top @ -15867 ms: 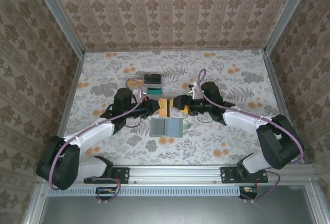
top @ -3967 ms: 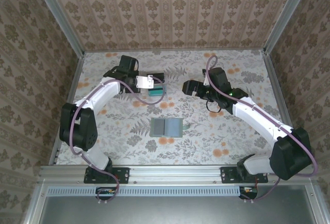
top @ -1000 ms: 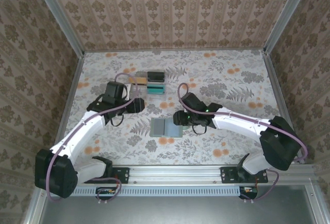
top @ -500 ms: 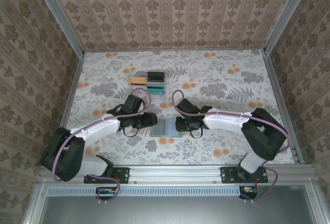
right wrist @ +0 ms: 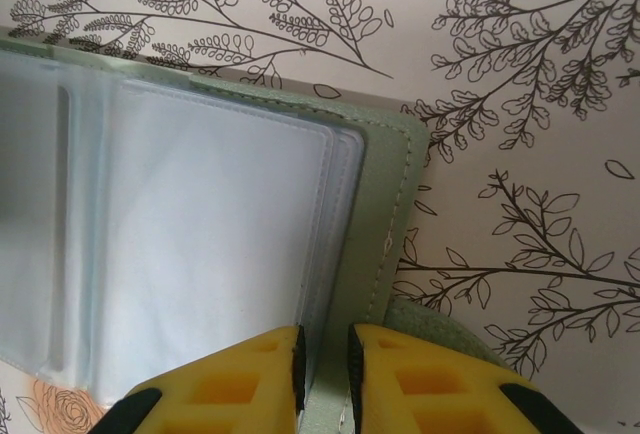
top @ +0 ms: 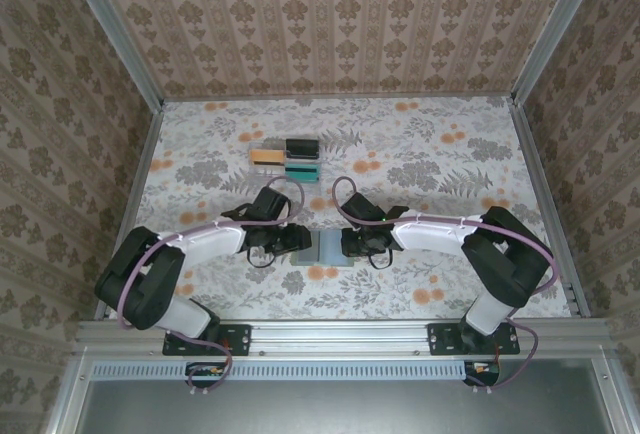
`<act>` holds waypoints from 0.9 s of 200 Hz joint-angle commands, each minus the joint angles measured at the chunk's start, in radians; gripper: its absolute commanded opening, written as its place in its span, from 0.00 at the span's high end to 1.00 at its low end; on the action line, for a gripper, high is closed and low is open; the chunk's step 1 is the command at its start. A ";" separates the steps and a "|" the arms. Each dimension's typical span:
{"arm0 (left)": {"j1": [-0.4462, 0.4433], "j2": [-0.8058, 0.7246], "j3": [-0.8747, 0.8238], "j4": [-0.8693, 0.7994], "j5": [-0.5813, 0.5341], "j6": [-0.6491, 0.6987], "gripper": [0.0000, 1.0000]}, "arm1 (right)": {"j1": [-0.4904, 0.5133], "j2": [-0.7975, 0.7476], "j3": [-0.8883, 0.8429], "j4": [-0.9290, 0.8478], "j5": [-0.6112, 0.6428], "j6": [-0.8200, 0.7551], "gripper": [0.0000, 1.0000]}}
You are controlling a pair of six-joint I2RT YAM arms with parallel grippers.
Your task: Take the credit cards out of the card holder
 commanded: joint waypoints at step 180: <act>-0.037 0.011 0.036 0.115 0.120 -0.010 0.20 | 0.007 0.045 -0.013 0.000 0.006 0.027 0.68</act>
